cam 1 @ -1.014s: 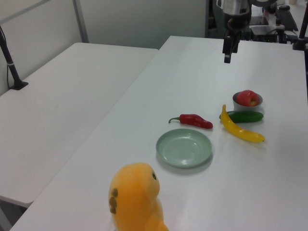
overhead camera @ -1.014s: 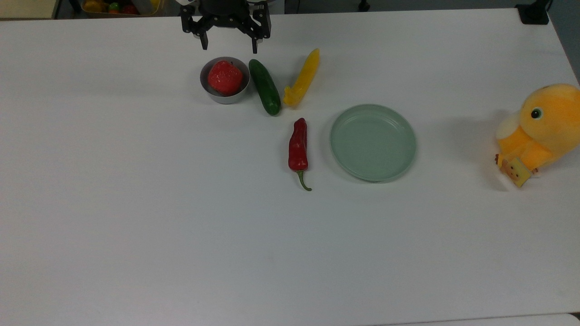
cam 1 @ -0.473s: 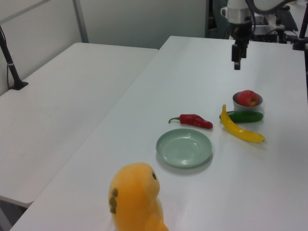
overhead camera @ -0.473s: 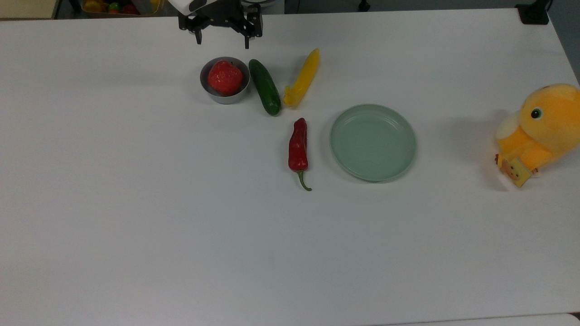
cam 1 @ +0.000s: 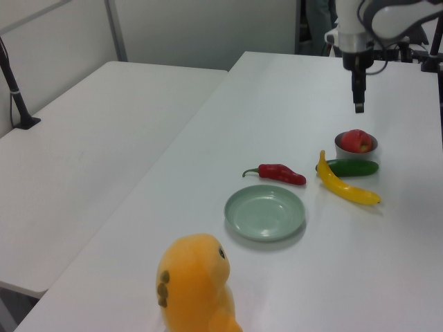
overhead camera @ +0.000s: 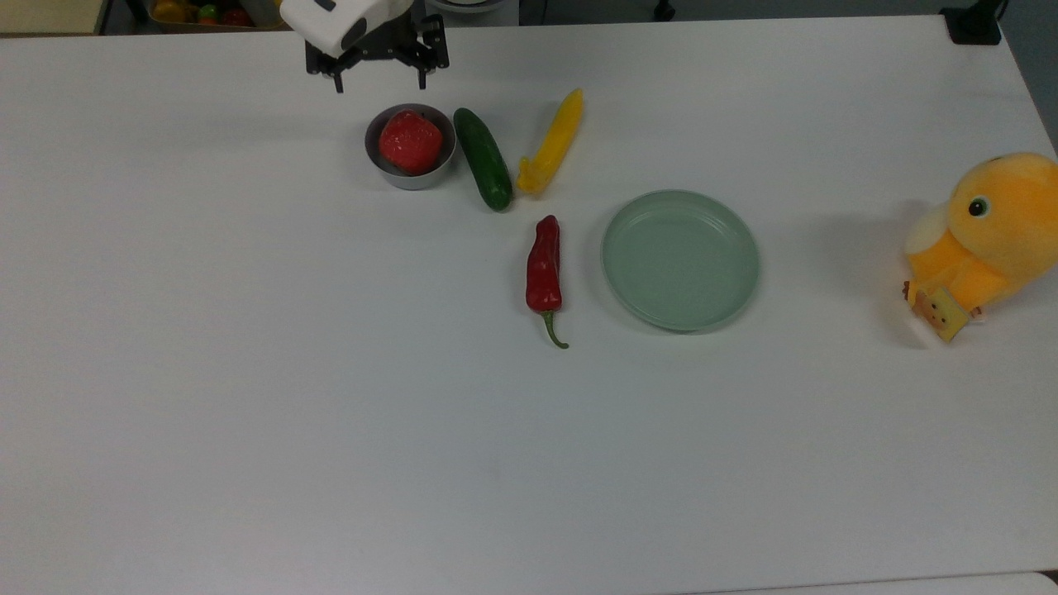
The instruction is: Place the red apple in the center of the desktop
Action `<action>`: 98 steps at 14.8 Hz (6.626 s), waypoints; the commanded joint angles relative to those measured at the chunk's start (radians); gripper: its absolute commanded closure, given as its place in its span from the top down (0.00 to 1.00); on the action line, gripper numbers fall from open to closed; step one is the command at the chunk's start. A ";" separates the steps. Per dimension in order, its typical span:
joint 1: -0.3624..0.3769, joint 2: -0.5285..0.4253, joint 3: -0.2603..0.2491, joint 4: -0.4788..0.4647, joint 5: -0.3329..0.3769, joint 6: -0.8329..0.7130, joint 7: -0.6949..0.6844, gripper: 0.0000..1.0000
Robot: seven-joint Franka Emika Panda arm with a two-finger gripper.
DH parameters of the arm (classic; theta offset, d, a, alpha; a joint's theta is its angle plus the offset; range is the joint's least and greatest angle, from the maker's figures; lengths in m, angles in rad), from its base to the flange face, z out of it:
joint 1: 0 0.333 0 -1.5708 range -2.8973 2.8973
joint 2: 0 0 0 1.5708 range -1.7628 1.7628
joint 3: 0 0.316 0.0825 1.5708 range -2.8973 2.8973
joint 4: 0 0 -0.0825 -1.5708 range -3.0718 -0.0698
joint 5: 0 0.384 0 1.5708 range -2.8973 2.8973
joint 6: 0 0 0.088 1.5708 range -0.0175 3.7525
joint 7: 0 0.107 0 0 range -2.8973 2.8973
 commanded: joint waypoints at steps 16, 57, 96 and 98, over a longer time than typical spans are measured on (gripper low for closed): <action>0.001 0.167 0.059 -0.054 -0.109 0.118 -0.026 0.83; -0.033 0.451 0.057 0.334 -0.099 0.288 0.229 0.99; 0.019 0.060 0.069 0.259 0.165 -0.023 0.229 1.00; 0.019 0.062 0.069 0.259 0.163 -0.022 0.227 1.00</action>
